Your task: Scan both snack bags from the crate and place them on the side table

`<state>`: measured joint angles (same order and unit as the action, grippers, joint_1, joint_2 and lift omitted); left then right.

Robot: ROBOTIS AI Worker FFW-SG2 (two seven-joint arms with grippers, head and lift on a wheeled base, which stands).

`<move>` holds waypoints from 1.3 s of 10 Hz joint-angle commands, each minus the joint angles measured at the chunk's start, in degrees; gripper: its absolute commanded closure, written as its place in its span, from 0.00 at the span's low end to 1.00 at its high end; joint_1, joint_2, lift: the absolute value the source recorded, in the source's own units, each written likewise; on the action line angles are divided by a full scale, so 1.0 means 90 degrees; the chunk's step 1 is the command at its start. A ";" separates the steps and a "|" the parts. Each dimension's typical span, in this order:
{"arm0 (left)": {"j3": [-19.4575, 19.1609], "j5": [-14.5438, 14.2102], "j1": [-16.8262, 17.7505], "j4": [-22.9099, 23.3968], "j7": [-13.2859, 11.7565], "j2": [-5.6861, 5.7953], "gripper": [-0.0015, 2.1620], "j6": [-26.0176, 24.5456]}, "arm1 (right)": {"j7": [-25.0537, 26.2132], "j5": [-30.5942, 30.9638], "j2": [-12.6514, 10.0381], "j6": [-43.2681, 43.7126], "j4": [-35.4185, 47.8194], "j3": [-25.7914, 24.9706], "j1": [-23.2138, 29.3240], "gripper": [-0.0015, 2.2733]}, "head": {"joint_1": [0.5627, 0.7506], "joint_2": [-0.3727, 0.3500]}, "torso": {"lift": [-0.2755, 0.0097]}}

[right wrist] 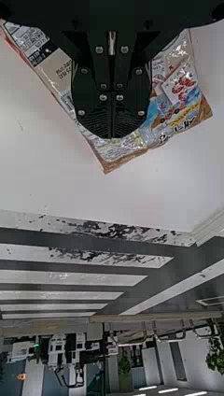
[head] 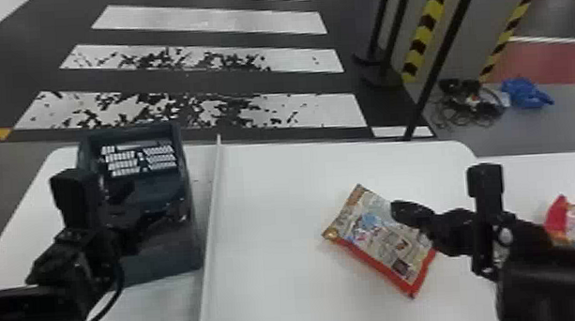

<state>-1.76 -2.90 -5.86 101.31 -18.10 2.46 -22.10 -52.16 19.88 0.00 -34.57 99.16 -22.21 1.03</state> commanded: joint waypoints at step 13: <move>-0.0020 -0.0010 -0.0033 -0.0007 0.0000 0.0030 0.04 -0.0002 | -0.1411 0.0613 -0.0006 -0.0394 -0.1008 0.1296 -0.0398 0.99 | 0.70 0.52 | 0.62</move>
<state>-1.88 -2.97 -6.07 101.24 -18.10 2.66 -22.11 -64.89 24.99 0.00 -38.13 90.84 -10.80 -2.01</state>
